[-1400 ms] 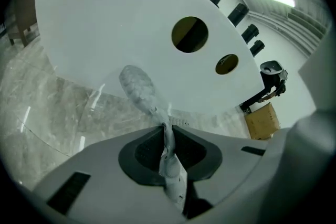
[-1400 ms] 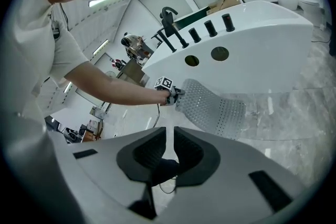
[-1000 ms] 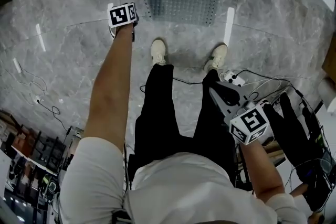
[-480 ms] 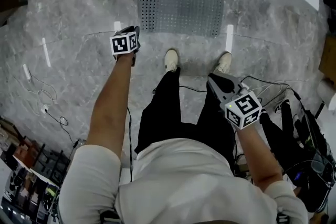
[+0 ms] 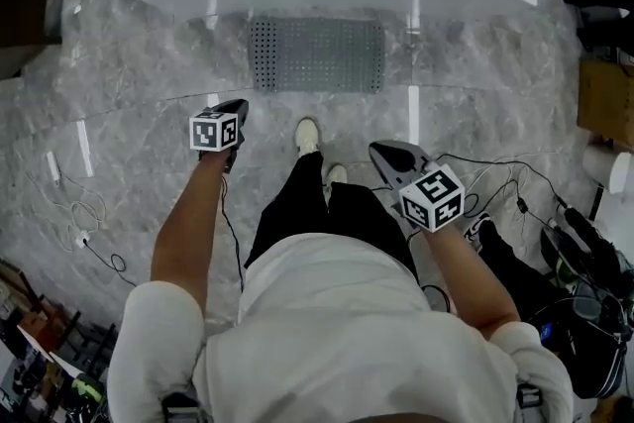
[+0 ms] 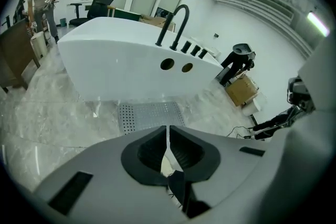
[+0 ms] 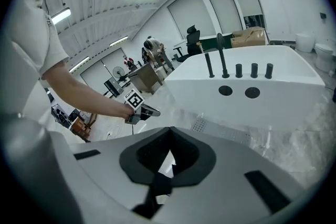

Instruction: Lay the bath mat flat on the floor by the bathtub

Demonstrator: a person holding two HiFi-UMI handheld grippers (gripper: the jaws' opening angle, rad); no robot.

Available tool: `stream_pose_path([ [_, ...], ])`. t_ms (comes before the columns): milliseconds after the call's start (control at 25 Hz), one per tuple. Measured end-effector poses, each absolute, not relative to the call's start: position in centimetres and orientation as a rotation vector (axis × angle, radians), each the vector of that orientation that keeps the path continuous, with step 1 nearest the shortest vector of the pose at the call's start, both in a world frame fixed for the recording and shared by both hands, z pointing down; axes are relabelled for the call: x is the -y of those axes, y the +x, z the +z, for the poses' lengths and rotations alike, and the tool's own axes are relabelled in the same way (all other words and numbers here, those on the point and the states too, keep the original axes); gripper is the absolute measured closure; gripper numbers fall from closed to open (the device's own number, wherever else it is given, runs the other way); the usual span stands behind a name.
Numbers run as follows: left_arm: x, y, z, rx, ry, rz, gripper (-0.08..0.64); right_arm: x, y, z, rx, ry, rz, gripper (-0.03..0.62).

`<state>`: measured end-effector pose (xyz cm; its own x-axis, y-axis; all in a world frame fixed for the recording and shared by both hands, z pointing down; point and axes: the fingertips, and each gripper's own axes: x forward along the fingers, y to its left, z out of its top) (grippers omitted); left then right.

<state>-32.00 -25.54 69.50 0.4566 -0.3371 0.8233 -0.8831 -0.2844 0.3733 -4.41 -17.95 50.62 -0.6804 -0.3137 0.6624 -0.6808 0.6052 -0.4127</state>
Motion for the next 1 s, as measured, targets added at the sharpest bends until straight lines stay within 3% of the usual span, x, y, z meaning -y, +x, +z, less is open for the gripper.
stream_pose_path([
  [560,10.5,-25.3,55.5,1.01,2.022,0.73,0.532,4.9,2.1,45.7,2.405,0.861,0.787,0.583],
  [1000,2.9,-21.2,45.6,0.877,2.183,0.569,0.532,0.6,-0.1,44.0,2.429,0.832,0.723,0.583],
])
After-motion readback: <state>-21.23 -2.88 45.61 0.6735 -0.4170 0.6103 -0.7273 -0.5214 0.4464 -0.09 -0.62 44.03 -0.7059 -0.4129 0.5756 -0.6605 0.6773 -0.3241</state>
